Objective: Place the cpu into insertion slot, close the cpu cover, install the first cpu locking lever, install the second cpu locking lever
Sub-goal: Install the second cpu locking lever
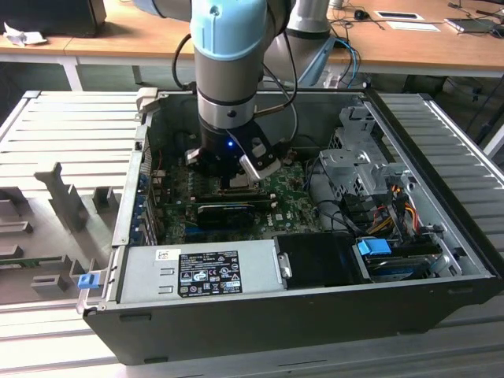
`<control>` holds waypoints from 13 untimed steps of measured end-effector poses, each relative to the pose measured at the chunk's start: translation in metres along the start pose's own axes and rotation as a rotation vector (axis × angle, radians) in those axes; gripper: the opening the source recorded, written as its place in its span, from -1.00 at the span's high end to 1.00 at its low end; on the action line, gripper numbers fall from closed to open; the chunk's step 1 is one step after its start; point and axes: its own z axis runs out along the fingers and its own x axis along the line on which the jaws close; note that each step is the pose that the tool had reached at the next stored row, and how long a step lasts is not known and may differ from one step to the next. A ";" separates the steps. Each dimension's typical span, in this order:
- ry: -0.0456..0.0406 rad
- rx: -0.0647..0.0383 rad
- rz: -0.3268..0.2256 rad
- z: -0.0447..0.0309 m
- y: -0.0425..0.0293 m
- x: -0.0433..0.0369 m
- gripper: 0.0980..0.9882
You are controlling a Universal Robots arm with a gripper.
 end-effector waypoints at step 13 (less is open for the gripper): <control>-0.0041 -0.031 0.005 0.0046 -0.0088 0.0113 0.98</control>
